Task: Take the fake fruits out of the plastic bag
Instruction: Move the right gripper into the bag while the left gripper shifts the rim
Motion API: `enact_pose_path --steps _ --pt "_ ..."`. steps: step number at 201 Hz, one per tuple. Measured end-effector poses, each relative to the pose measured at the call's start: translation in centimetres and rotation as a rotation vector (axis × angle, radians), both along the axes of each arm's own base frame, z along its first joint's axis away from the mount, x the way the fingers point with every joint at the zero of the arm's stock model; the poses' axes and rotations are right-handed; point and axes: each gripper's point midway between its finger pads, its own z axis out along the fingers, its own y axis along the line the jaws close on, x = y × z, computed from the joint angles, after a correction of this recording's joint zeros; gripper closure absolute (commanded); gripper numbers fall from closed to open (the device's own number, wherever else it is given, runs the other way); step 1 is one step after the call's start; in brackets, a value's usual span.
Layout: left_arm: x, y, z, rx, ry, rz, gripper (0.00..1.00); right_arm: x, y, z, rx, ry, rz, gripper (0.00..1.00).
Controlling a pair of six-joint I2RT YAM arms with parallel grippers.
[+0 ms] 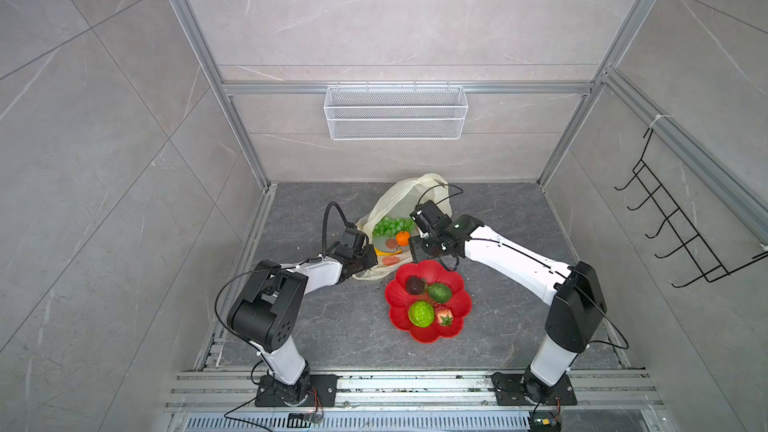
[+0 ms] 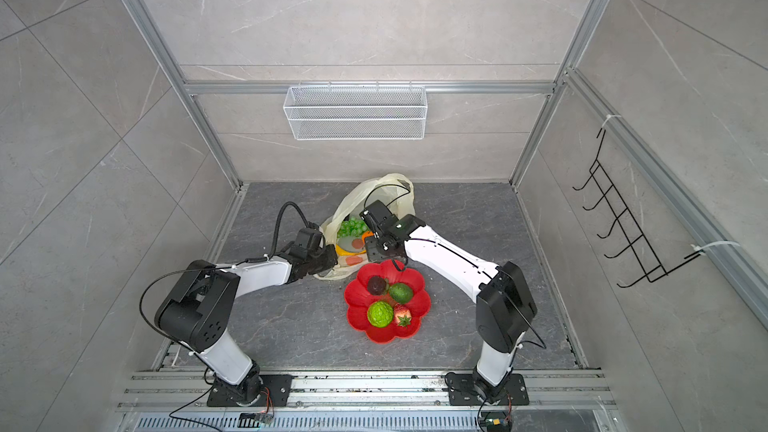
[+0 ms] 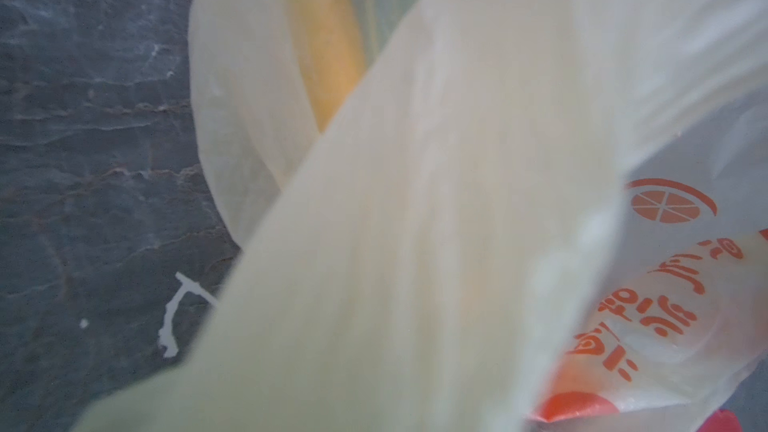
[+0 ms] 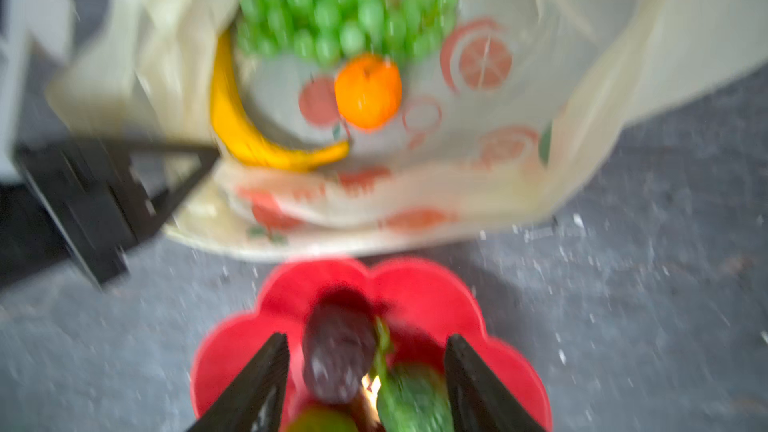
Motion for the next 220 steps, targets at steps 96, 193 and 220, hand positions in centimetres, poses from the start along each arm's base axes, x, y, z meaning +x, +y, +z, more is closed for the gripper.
enact_pose_path --steps 96,193,220 --pt "0.5 3.1 10.9 0.317 -0.184 0.042 0.25 5.8 2.5 -2.6 0.082 -0.028 -0.074 0.39" --pt "8.7 2.5 4.8 0.722 -0.028 0.005 0.42 7.9 2.0 -2.8 0.191 -0.050 -0.147 0.39" --pt "9.6 4.7 4.5 0.728 0.004 0.039 0.75 8.2 3.1 -2.8 0.240 -0.045 -0.130 0.39"
